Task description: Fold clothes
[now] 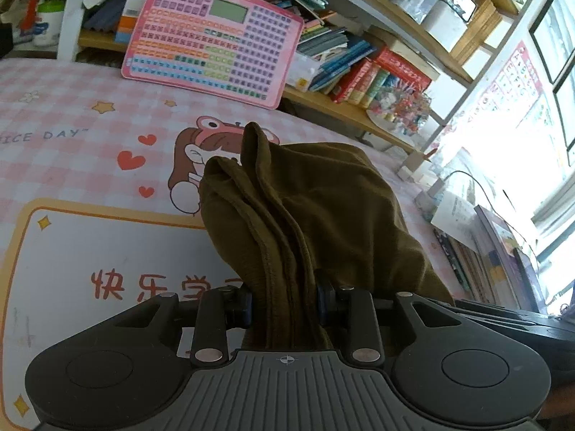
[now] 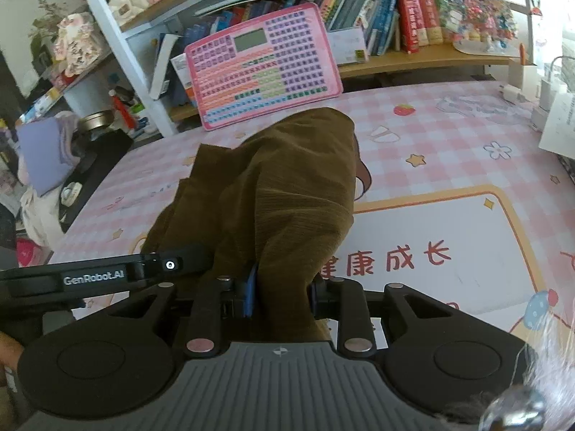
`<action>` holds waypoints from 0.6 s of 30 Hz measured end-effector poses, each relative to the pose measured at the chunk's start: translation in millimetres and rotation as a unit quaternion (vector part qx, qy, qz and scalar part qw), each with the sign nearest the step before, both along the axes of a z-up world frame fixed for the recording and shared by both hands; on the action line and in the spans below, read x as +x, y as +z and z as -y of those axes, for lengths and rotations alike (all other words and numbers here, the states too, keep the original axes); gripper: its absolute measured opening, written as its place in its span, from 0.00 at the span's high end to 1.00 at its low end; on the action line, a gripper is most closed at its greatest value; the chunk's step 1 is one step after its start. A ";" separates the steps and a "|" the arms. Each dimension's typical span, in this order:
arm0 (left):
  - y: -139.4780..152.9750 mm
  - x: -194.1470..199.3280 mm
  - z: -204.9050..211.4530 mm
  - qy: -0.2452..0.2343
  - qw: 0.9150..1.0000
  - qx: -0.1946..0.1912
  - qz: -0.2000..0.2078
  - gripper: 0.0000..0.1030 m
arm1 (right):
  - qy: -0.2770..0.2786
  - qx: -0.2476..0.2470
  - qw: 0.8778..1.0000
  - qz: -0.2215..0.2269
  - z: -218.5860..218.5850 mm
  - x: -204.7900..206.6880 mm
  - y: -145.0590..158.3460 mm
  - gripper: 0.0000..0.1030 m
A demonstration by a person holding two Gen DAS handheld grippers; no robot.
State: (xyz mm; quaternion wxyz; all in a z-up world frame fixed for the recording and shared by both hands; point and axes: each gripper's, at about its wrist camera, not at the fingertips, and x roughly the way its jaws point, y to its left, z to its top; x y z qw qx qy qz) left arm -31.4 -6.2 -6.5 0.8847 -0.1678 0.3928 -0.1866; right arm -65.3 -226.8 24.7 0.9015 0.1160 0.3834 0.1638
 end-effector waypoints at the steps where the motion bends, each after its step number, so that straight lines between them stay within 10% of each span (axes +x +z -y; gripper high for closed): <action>1: 1.1 -1.0 2.0 0.003 1.000 0.001 0.002 0.72 | 0.004 0.001 1.000 0.000 1.8 0.2 0.5 0.77; 18: 22.5 4.6 56.2 0.059 0.997 0.050 0.006 0.72 | 0.058 0.060 0.996 -0.006 60.6 32.7 -1.4 0.76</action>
